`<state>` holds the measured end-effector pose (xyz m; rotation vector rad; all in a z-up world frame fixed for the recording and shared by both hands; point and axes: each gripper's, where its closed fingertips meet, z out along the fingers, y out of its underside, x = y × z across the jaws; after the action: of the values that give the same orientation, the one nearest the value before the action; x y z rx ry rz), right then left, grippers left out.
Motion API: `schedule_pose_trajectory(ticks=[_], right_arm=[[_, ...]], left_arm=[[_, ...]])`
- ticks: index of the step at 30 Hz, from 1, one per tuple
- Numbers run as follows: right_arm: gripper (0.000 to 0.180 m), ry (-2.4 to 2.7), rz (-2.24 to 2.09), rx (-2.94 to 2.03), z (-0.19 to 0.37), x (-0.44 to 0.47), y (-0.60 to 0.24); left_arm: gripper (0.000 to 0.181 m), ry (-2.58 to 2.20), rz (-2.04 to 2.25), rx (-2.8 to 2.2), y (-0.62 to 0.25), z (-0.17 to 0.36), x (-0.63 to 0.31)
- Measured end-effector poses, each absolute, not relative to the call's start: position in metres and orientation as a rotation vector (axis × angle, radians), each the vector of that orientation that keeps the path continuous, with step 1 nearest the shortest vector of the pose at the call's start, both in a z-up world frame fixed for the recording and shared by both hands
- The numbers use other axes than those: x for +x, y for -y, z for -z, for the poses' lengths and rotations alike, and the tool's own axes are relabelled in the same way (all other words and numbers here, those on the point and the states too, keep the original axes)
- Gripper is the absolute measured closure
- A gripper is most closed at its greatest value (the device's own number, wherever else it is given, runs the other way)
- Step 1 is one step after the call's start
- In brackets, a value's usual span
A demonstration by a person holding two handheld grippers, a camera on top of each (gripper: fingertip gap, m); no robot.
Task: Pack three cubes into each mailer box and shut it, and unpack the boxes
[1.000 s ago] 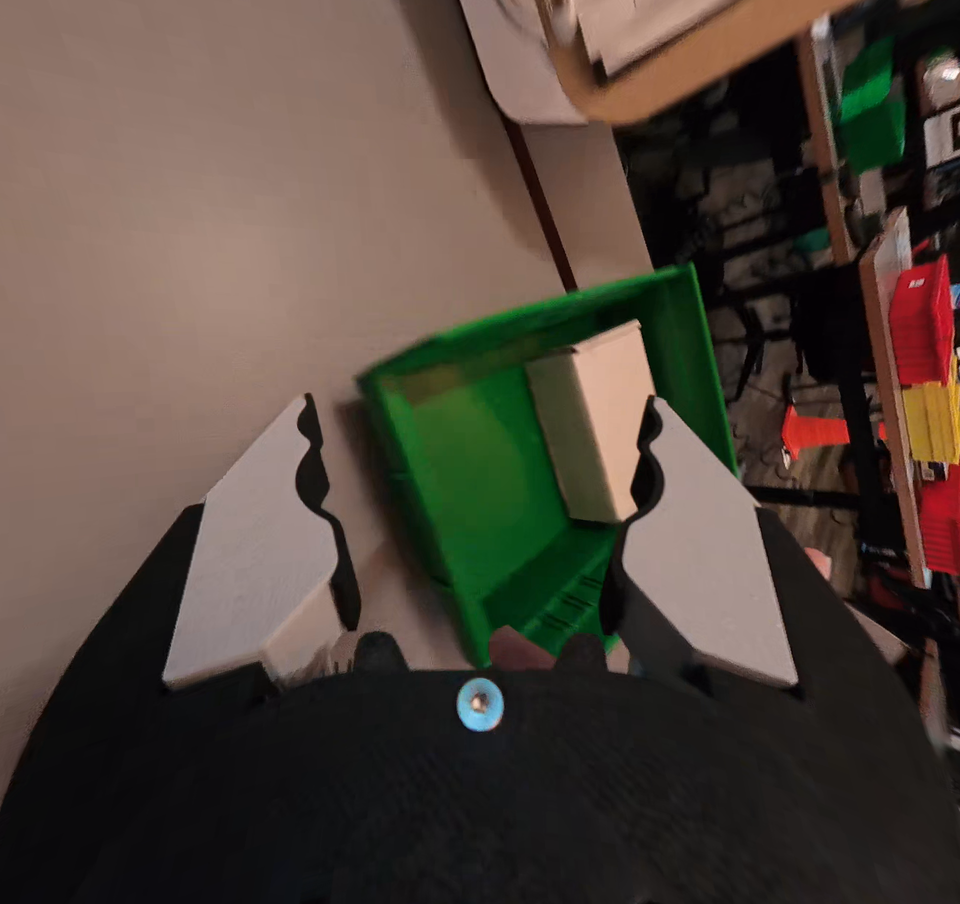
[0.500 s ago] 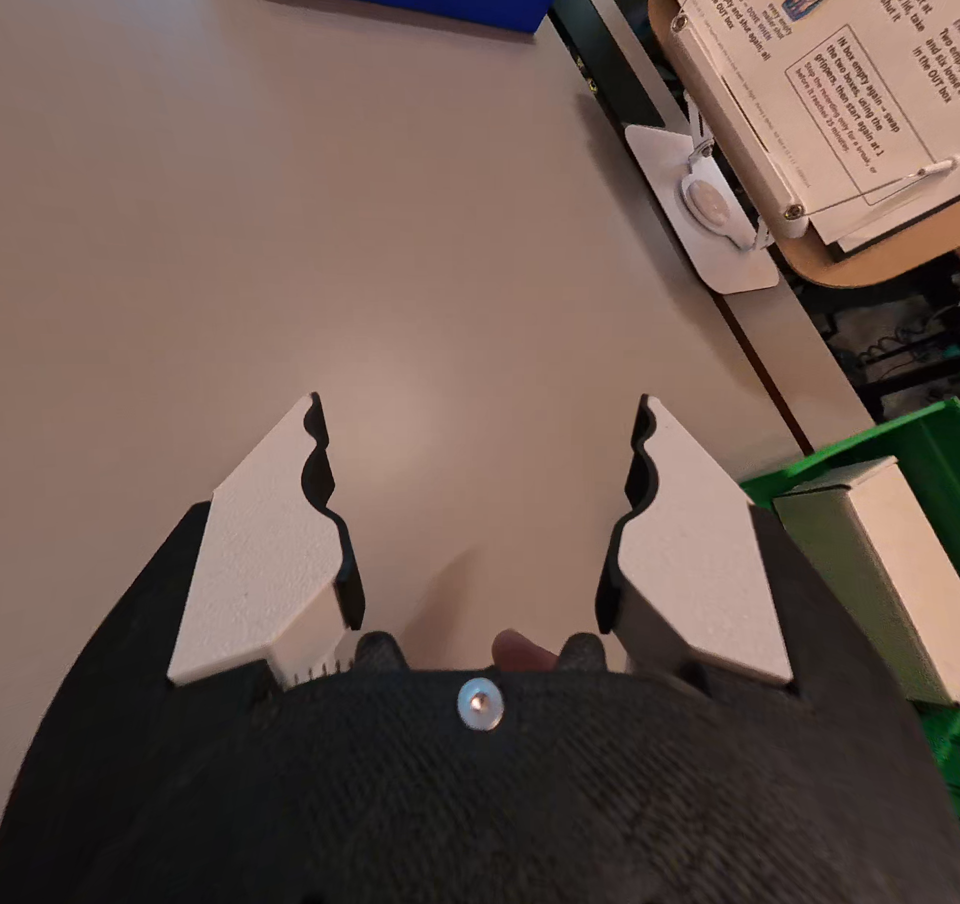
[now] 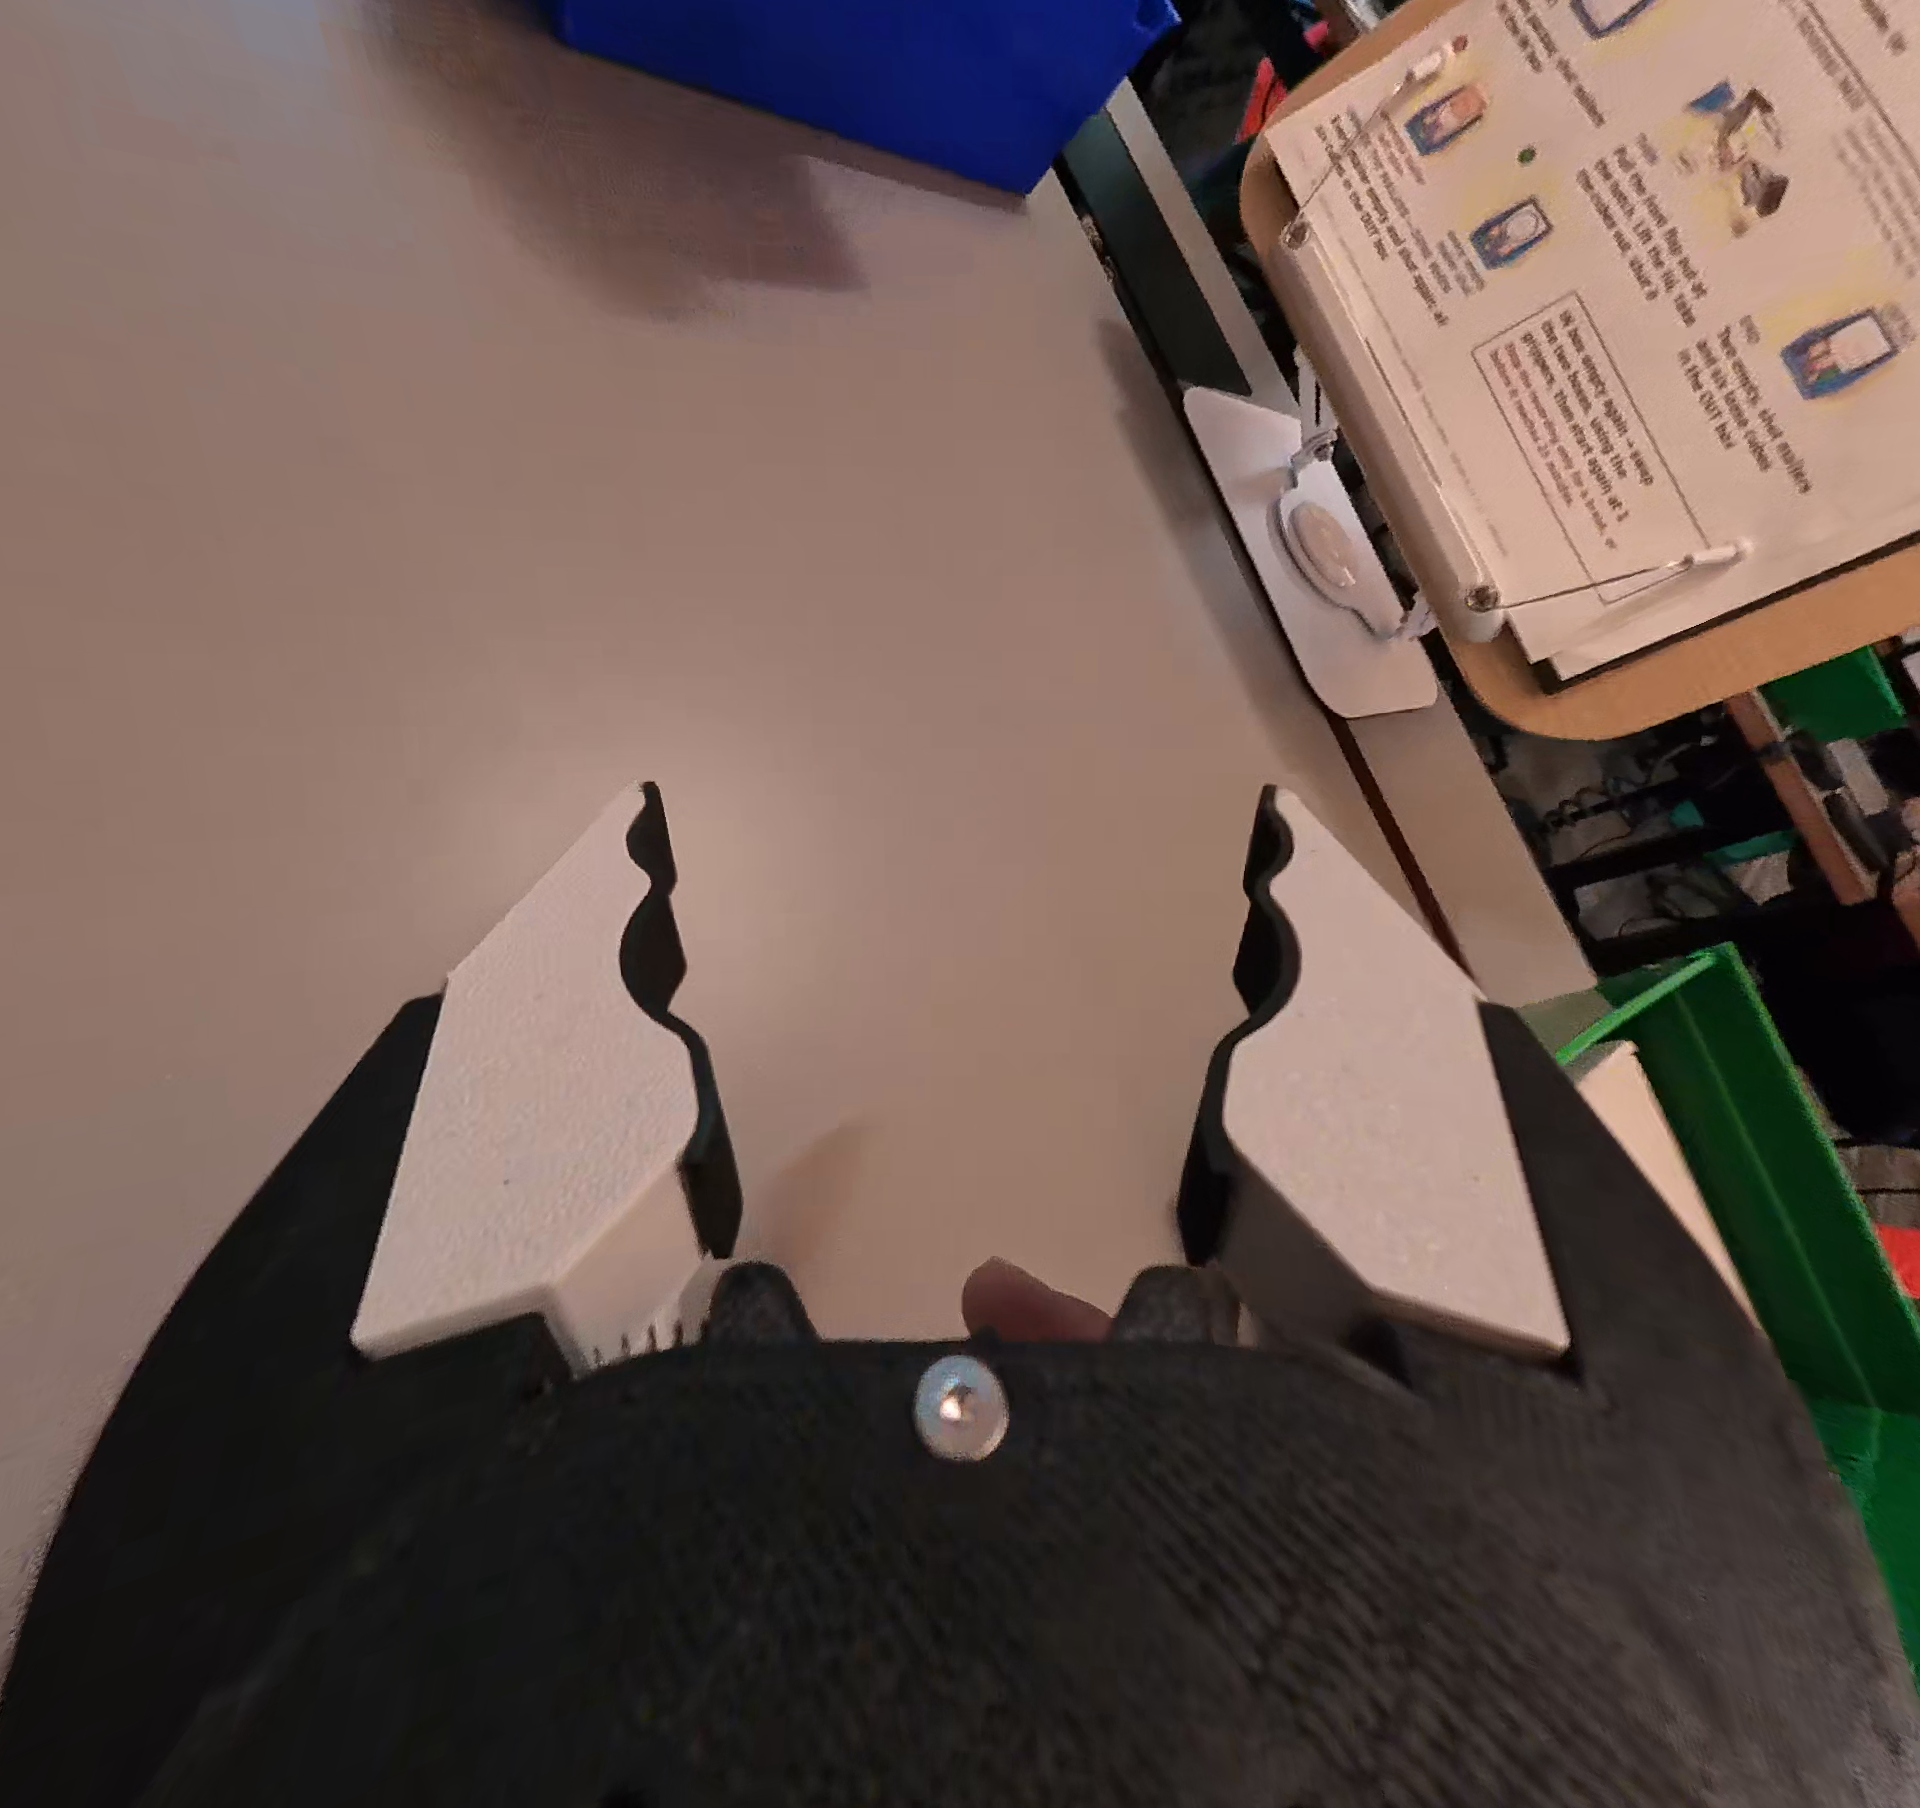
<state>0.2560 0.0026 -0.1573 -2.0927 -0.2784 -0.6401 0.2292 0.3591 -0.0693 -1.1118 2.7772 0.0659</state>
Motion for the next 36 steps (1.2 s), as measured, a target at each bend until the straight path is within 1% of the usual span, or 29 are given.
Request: schedule_pose_trajectory(ticks=[2, 4, 5, 7, 9, 12, 15, 16, 18, 19, 22, 26, 29, 30, 31, 32, 33, 36], right_arm=[[0.071, 0.271, 0.691, -2.051, 0.143, 0.256, -0.003], [0.071, 0.27, 0.661, -1.996, 0.13, 0.247, -0.004], [0.073, 0.282, 0.629, -1.975, 0.127, 0.24, -0.004], [0.068, 0.326, 0.518, -1.946, 0.128, 0.221, -0.005], [0.068, 0.366, 0.425, -1.914, 0.128, 0.206, -0.005], [0.068, 0.377, 0.418, -1.936, 0.136, 0.206, -0.005], [0.07, 0.402, 0.421, -2.034, 0.16, 0.212, -0.002], [0.074, 0.419, 0.411, -2.068, 0.168, 0.213, 0.0], [0.073, 0.42, 0.43, -2.131, 0.181, 0.22, 0.004], [0.069, 0.425, 0.422, -2.158, 0.187, 0.221, 0.006], [0.075, 0.433, 0.38, -2.156, 0.193, 0.22, 0.008], [0.074, 0.433, 0.344, -2.163, 0.199, 0.222, 0.016], [0.074, 0.43, 0.377, -2.151, 0.195, 0.227, 0.019], [0.075, 0.429, 0.378, -2.142, 0.194, 0.227, 0.019], [0.076, 0.432, 0.37, -2.137, 0.193, 0.226, 0.019], [0.077, 0.439, 0.365, -2.133, 0.193, 0.224, 0.018], [0.079, 0.454, 0.367, -2.133, 0.193, 0.223, 0.017], [0.082, 0.502, 0.391, -2.157, 0.196, 0.219, 0.014]], left_arm=[[0.048, -2.77, -0.075, -1.094, -0.312, 0.072, 0.224], [0.048, -2.759, -0.086, -1.029, -0.263, 0.087, 0.22], [0.048, -2.762, -0.091, -1.002, -0.239, 0.1, 0.217], [0.048, -2.764, -0.091, -0.944, -0.195, 0.13, 0.211], [0.048, -2.786, -0.069, -0.91, -0.156, 0.163, 0.203], [0.048, -2.798, -0.024, -0.946, -0.109, 0.202, 0.194], [0.048, -2.757, -0.01, -0.966, -0.08, 0.226, 0.195], [0.048, -2.748, 0.008, -0.973, -0.072, 0.233, 0.196], [0.048, -2.764, 0.03, -0.983, -0.059, 0.248, 0.192], [0.047, -2.758, 0.063, -0.998, -0.055, 0.251, 0.193], [0.048, -2.724, 0.168, -1.035, -0.05, 0.25, 0.196], [0.049, -2.731, 0.347, -1.07, -0.048, 0.242, 0.188], [0.07, -2.675, 0.67, -1.078, -0.042, 0.21, 0.19], [0.08, -2.641, 0.754, -1.059, -0.044, 0.197, 0.192], [0.113, -2.596, 0.816, -1.034, -0.049, 0.185, 0.197], [0.154, -2.559, 0.872, -0.988, -0.053, 0.176, 0.201], [0.181, -2.532, 0.924, -0.934, -0.057, 0.17, 0.204], [0.181, -2.542, 1.036, -0.936, -0.063, 0.175, 0.205]])
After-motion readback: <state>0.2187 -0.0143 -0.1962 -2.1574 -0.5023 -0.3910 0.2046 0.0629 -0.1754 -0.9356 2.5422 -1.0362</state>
